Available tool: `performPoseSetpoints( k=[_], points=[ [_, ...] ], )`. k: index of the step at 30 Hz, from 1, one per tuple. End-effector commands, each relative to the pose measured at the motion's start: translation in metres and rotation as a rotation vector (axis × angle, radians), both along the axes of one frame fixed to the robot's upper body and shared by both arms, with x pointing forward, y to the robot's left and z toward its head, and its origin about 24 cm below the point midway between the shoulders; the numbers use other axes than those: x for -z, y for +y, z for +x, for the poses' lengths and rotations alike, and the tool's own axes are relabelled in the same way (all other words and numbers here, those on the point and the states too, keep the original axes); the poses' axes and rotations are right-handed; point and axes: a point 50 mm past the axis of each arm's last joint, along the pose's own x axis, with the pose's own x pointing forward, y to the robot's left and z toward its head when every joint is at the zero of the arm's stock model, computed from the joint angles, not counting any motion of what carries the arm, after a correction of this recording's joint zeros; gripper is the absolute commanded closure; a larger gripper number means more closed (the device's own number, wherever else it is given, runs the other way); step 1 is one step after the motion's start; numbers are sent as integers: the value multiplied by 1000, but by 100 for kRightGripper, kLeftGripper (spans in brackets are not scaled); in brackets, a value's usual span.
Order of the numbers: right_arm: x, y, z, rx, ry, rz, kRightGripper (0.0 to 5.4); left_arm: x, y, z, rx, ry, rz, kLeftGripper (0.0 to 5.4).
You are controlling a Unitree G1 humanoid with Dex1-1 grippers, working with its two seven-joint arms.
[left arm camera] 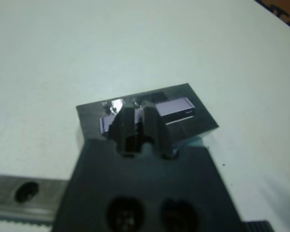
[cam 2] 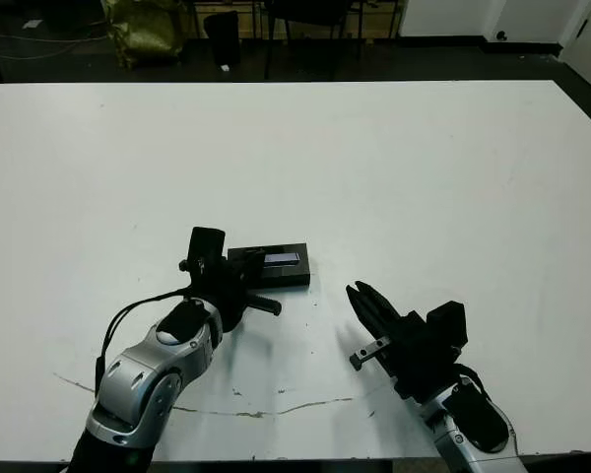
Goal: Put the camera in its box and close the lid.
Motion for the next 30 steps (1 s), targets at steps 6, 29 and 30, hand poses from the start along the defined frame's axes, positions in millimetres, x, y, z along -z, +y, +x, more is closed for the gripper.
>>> performPoseSetpoints(
  k=[6,29,30],
  points=[
    [4,-2,-2,3,26,-11,540,28,10,-17,24,139,66,536],
    [5,-2,-1,3,12,9,540,-85,45,-17,-8,-530,-94,536],
    [6,-2,0,0,8,10,540,-92,50,-20,-8,-576,-98,536]
  ],
)
